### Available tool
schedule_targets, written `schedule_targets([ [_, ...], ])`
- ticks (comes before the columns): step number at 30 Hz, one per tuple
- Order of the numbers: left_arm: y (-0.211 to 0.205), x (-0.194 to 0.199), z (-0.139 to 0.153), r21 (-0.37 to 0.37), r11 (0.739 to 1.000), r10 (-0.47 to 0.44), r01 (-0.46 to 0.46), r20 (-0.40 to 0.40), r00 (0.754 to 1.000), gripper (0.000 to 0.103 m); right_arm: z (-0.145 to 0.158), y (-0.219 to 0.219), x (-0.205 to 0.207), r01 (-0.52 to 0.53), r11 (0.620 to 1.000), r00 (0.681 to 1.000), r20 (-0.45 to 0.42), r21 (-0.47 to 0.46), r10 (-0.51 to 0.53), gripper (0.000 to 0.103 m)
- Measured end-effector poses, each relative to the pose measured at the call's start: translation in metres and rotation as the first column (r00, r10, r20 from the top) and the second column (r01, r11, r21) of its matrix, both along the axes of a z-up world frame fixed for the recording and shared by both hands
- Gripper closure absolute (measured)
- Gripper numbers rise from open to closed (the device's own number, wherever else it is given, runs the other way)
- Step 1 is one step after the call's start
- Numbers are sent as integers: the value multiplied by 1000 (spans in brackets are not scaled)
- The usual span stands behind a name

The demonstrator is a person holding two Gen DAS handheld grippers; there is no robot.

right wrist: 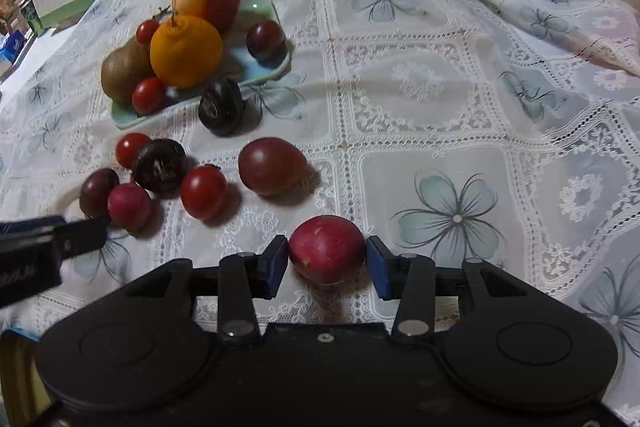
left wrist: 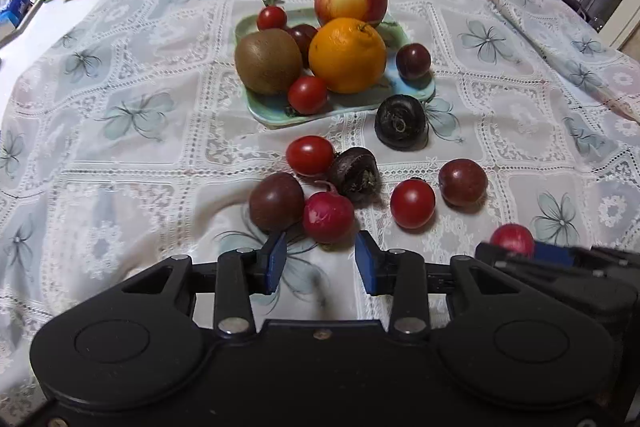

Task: Organize fruits
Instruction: 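Grasp a red radish with the left tool while the right tool grasps a pink-red plum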

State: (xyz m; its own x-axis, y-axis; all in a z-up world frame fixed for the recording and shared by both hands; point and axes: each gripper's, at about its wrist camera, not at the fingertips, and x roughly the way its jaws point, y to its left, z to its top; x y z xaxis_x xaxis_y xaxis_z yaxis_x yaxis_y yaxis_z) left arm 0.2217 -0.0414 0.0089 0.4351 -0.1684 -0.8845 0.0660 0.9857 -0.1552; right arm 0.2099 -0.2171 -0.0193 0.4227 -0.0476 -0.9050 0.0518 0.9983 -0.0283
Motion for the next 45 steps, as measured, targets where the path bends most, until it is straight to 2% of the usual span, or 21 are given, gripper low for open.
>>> schedule_targets([
  [2, -3, 4, -6, -2, 1000, 4, -4, -17, 1000, 57, -7, -3, 1, 1, 1000, 1000, -16, 22, 0, 56],
  [6, -10, 11, -18, -12, 1000, 4, -5, -47, 999, 57, -6, -4, -6, 5, 1000, 1000, 27, 29, -5, 58],
  [9, -12, 17, -21, 3, 999, 41, -41, -40, 998, 56, -7, -4, -9, -7, 1000, 999, 43, 28, 6, 58],
  [13, -14, 24, -21, -12, 998, 64, -65, -28, 998, 56, -6, -8, -9, -3, 999, 999, 46, 51, 1, 58],
  [17, -20, 28, -21, 3, 998, 63, -63, -6, 998, 55, -7, -10, -8, 2, 998, 999, 44, 69, -5, 58],
  [22, -33, 24, -26, 45, 999, 23, -23, 5, 1000, 48, -7, -11, -10, 0, 997, 999, 47, 74, -4, 58],
  [24, -37, 23, -28, 66, 998, 4, -5, 10, 1000, 49, -7, -11, -10, 2, 997, 999, 47, 79, -5, 58],
  [26, -37, 22, -28, 86, 996, 10, -13, 26, 1000, 58, -7, -12, -10, 3, 997, 999, 46, 83, -6, 58],
  [28, -32, 22, -27, 65, 998, 12, -14, 30, 999, 59, -7, -12, -10, 4, 996, 999, 47, 85, -8, 58],
  [31, -21, 19, -23, 14, 999, 31, -31, 5, 999, 59, -6, -12, -11, 11, 996, 999, 50, 85, -15, 58],
  [35, -14, 9, -11, 6, 999, 41, -41, -17, 999, 59, 2, -12, -17, 18, 995, 998, 61, 96, -24, 58],
  [45, 4, -54, 48, -3, 1000, -19, 19, 34, 999, 59, 45, 0, -63, -45, 986, 995, 95, 160, 30, 58],
])
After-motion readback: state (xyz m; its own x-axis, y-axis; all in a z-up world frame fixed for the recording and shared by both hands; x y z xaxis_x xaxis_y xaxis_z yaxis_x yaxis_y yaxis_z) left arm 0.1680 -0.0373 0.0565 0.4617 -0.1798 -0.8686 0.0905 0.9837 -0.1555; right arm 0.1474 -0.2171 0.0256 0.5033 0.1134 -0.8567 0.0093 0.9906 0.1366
